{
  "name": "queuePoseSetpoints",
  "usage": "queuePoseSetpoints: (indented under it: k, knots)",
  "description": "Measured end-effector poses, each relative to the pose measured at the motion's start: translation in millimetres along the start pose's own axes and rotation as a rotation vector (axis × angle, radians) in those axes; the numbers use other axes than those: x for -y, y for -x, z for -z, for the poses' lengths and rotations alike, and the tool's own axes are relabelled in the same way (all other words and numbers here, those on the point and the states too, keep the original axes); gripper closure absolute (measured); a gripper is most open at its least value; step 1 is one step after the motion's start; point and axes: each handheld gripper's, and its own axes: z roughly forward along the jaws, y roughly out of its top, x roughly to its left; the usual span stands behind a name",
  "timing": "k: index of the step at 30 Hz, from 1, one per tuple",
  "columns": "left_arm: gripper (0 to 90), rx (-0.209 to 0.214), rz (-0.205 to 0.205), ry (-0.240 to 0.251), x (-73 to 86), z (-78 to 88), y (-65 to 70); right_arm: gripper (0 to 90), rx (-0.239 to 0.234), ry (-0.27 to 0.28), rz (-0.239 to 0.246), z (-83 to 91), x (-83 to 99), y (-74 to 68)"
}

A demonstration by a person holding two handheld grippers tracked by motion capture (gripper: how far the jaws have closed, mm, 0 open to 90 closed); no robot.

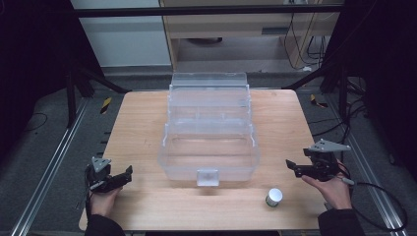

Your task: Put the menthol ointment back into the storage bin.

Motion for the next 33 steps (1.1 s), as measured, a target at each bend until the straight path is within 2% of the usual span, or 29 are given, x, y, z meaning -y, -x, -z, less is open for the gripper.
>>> queuePoseSetpoints:
  k: [5, 11, 12, 14, 19, 30, 32, 33]
  knots:
    - [10.0, 0.004, -0.006, -0.002, -0.3, -0.3, -0.2, 21.1, -0.028, -0.034, 0.061, 7.2, -7.7, -4.0]
    - [10.3, 0.009, -0.015, -0.01, -0.2, -1.2, 0.7, 21.2, -0.049, -0.058, 0.096, 13.1, -14.7, -7.6]
    - [10.4, 0.009, -0.02, -0.014, -0.3, -1.7, 1.1, 21.1, -0.068, -0.063, 0.129, 14.4, -17.0, -9.7]
    - [10.4, 0.007, -0.025, -0.015, -0.2, -1.9, 1.4, 21.1, -0.096, -0.07, 0.145, 15.7, -18.6, -11.8]
    - [10.4, 0.015, -0.027, -0.018, -0.1, -2.3, 1.8, 21.3, -0.126, -0.087, 0.185, 16.9, -21.9, -15.8]
    - [10.9, 0.025, -0.043, -0.025, 0.4, -4.0, 3.6, 22.0, -0.212, -0.199, 0.312, 16.4, -36.6, -36.7]
    - [10.9, 0.025, -0.041, -0.026, 0.4, -4.2, 3.8, 22.0, -0.216, -0.206, 0.318, 16.0, -37.3, -38.1]
    - [11.1, 0.023, -0.043, -0.029, 0.4, -4.4, 3.8, 22.3, -0.229, -0.231, 0.343, 14.7, -38.8, -41.6]
